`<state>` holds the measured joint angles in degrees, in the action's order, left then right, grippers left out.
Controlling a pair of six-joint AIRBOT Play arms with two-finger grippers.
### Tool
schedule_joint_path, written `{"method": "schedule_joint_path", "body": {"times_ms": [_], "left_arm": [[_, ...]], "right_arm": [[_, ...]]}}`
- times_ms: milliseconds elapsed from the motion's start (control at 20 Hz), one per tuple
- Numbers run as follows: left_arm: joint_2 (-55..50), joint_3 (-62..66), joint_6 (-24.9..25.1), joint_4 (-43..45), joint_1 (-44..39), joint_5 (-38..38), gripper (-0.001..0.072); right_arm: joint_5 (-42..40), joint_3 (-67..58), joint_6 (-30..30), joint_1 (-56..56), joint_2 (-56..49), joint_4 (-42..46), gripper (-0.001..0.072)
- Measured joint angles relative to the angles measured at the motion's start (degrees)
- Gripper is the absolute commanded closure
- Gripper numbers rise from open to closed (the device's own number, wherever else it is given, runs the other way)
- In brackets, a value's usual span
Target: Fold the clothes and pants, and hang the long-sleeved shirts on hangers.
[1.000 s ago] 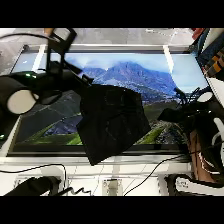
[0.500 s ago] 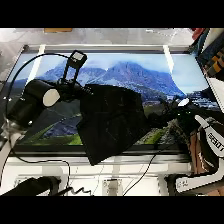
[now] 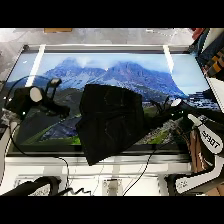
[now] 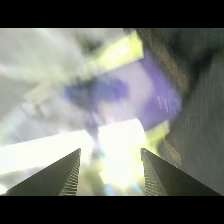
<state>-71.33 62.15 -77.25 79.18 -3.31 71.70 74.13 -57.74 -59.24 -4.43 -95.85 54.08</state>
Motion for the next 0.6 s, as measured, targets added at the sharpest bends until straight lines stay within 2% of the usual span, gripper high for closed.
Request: {"method": "schedule_joint_path", "body": {"times_ms": [100, 300, 450, 600], "left_arm": [[-0.1, -4.3, 4.0, -6.1, 3.2, 3.3, 0.0265], [-0.2, -14.7, 9.5, -16.3, 6.1, 5.8, 0.0264], [-0.2, -22.9, 14.9, -25.2, 6.8, 5.9, 0.0261], [-0.2, -28.3, 18.1, -29.5, 7.1, 4.1, 0.0259]], "right_arm": [[0.8, 0.0, 1.1, 0.1, -0.1, -0.8, 0.0668], [1.5, 0.0, 2.1, 0.2, -0.1, -4.0, 0.0668], [1.5, 0.0, 2.3, 0.2, 0.0, -8.7, 0.0668], [-0.8, 0.0, 2.4, 0.2, 0.0, -16.1, 0.0668]]}}
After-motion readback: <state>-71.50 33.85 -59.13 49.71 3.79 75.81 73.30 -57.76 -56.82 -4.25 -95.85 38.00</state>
